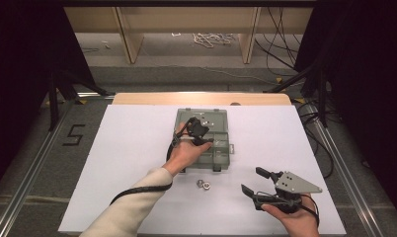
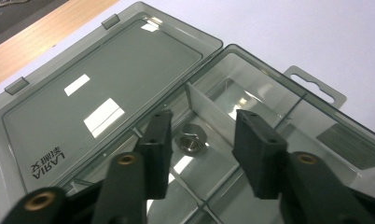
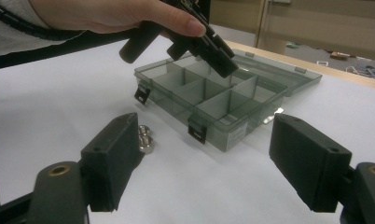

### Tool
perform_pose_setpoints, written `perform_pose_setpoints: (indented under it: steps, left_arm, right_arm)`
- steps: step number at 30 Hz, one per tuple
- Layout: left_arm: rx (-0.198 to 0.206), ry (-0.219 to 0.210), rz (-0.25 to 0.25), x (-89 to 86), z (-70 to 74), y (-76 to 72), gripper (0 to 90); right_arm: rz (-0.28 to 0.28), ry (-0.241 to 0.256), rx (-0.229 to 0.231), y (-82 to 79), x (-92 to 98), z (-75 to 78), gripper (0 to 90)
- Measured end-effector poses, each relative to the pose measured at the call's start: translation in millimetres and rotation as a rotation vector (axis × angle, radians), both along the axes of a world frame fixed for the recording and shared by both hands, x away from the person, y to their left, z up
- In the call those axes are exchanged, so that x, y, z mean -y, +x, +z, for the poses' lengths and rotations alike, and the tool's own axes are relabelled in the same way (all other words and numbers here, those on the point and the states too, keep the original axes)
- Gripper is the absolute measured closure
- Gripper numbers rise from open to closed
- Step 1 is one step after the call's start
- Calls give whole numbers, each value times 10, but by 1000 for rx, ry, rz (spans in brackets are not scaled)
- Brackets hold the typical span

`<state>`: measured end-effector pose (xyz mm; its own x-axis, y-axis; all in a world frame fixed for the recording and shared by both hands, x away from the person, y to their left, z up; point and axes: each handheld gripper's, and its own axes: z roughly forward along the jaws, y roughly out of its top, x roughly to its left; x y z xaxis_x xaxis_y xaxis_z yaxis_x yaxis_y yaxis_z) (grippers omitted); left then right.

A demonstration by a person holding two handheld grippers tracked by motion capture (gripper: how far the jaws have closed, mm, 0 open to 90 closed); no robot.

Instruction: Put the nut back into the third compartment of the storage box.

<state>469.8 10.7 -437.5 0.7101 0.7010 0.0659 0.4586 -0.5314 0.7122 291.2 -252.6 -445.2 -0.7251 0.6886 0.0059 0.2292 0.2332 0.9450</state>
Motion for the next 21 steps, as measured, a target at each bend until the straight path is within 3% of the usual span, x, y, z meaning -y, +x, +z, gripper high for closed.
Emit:
perform_pose_setpoints:
  steps: [6,8,15,19,21]
  left_arm:
    - [30,29,-49,-27,47,-128,312]
    - [22,26,-68,-38,59,-178,241]
    - [44,48,-93,-136,112,-331,180]
    - [16,44,-140,-210,127,-425,201]
    - [12,64,-150,-242,122,-490,202]
  right_arm:
    - [-1,2,0,1,-4,-3,253]
    - [-1,1,-1,1,-4,-4,253]
    - [0,0,-3,0,-6,-6,253]
    - [-2,3,-16,-7,-6,-4,253]
    - [-2,8,-28,-12,-11,-7,253]
